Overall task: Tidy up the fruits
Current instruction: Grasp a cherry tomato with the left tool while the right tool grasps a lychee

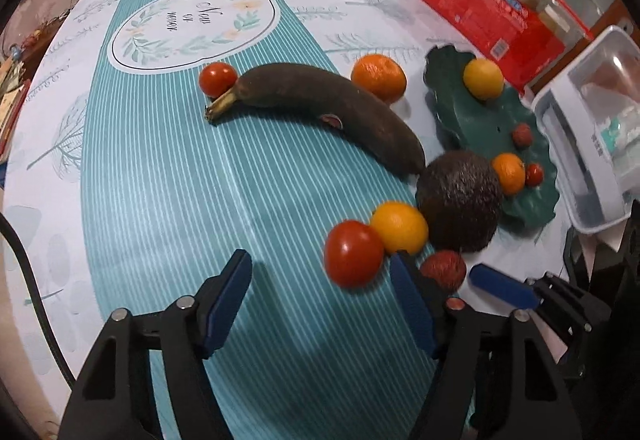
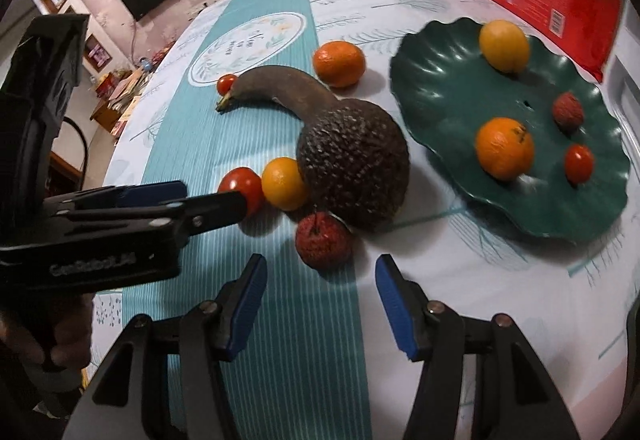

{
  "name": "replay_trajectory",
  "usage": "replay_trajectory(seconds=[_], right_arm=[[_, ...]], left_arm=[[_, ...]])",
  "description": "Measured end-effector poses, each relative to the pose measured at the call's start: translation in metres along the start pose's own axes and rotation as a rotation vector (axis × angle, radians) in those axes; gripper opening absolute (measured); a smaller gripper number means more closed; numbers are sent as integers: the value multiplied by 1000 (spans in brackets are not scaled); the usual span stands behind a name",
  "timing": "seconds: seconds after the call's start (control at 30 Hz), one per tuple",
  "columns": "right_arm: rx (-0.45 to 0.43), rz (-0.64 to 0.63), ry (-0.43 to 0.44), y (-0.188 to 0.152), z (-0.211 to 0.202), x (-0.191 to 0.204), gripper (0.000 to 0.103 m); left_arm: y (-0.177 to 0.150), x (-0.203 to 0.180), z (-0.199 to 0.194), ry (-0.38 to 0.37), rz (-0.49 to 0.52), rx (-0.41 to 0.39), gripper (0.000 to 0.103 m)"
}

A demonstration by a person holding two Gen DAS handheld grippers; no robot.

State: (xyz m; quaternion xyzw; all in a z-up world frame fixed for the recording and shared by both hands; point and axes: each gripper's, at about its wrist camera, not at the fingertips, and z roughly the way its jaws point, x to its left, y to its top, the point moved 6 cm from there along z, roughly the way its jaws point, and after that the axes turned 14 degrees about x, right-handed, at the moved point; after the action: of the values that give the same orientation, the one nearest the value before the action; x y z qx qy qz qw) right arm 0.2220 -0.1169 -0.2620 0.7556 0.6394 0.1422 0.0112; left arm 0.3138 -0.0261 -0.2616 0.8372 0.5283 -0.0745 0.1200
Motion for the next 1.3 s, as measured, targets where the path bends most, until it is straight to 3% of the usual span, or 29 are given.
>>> replay_trajectory(seconds=[0.1, 0.17, 0.3, 0.43, 0.57, 0.83, 1.3], right_arm=[[10, -22, -14, 2, 4, 4, 50], [16, -27, -22, 2, 7, 5, 48], [14, -41, -32, 5, 10, 8, 41], [13, -51, -47, 7, 10, 9, 33], [14, -53, -53, 6, 9, 10, 30], [-5, -63, -74, 3, -2, 15, 29], [-104, -111, -92, -20, -44, 44, 27]], left_arm=[[3, 5, 4, -49, -37, -15, 68], [4, 7, 4, -72, -52, -34, 62], [4, 4, 5, -100, -36, -41, 58], [4, -1, 7, -156, -16, -34, 37], [3, -3, 6, -176, -23, -38, 31], [-3, -1, -5, -172, -44, -60, 30], [-38, 9, -69, -148, -53, -171, 30]])
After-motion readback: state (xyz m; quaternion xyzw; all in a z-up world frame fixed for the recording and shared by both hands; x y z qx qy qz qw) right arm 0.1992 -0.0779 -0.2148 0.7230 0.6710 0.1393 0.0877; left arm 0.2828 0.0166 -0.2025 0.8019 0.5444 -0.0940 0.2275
